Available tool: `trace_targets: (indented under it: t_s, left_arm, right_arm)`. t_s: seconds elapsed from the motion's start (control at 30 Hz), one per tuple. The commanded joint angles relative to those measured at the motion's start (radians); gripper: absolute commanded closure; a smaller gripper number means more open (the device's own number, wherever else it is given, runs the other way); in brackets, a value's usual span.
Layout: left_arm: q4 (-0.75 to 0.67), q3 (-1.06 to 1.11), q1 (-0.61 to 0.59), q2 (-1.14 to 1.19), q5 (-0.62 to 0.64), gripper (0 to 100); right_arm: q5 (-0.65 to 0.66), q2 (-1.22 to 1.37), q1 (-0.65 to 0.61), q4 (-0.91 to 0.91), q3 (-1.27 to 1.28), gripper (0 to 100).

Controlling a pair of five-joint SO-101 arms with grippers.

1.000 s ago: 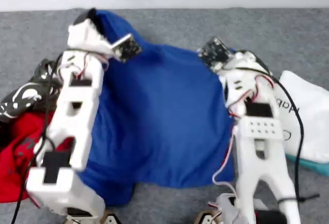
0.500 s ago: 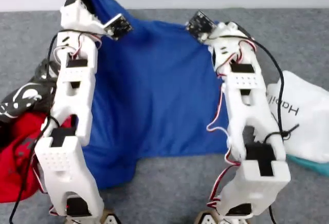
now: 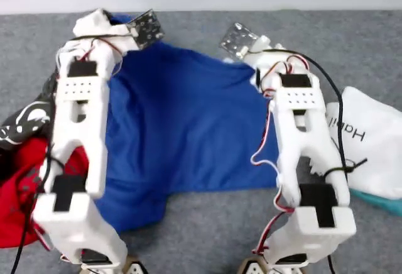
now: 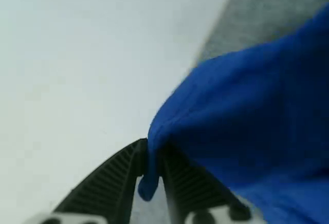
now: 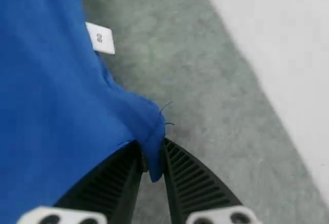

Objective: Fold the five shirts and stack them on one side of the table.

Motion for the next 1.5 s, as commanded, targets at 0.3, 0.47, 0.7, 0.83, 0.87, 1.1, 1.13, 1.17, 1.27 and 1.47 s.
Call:
trace_targets:
  t_s: [0.3, 0.47, 0.7, 0.83, 0.87, 1.1, 1.13, 1.17, 1.27, 1.47]
  left_arm:
    - [0.684, -0.050, 0.009, -0.230, 0.040, 100]
    - [0.937, -0.050, 0.008, -0.230, 0.040, 100]
    - [1.051, 0.033, -0.029, -0.269, 0.049, 100]
    - [1.051, 0.220, -0.023, -0.402, 0.044, 100]
    - [1.051, 0.275, -0.021, -0.445, 0.041, 100]
    - [1.051, 0.578, -0.009, -0.729, 0.015, 100]
    - [1.051, 0.605, -0.011, -0.756, 0.015, 100]
    - [1.051, 0.630, -0.015, -0.779, 0.015, 100]
    - [1.051, 0.697, -0.017, -0.832, 0.015, 100]
    - [1.051, 0.762, -0.018, -0.888, 0.021, 98]
  right_arm:
    - [-0.064, -0.160, -0.004, 0.433, -0.068, 98.9]
    - [-0.137, -0.160, -0.004, 0.604, -0.068, 98.9]
    - [-0.153, -0.160, -0.004, 0.766, -0.064, 98.9]
    - [-0.153, -0.157, 0.002, 0.825, -0.063, 98.9]
    - [-0.153, -0.154, 0.002, 0.839, -0.063, 98.9]
    - [-0.146, -0.157, -0.021, 0.886, 0.023, 98.9]
    - [-0.146, -0.159, -0.025, 0.886, 0.052, 98.9]
    - [-0.146, -0.162, -0.025, 0.881, 0.081, 98.9]
    - [-0.147, -0.162, -0.027, 0.881, 0.132, 98.9]
    - [-0.146, -0.168, -0.025, 0.903, 0.140, 98.2]
